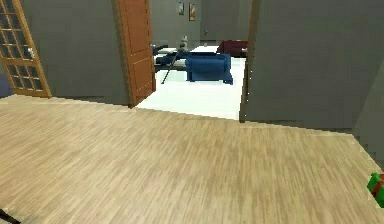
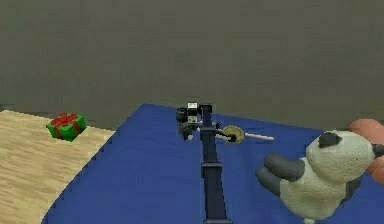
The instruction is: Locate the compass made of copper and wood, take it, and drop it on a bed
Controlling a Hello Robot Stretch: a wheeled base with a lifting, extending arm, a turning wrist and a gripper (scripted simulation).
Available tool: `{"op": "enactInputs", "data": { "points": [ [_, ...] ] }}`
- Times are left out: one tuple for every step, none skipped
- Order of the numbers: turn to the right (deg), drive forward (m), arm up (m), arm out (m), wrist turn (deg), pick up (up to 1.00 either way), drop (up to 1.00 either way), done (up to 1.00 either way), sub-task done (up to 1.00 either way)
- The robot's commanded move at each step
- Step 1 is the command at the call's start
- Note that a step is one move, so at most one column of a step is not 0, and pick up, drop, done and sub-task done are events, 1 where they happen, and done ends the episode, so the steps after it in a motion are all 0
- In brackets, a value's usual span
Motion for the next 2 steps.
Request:
{"op": "enactInputs", "data": {
  "points": [
    [0.0,0.00,0.00,0.00,0.0,0.00,1.00,0.00,0.00],
    [0.0,0.00,0.10,0.00,0.0,0.00,0.00,0.00,0.00]
  ]
}}
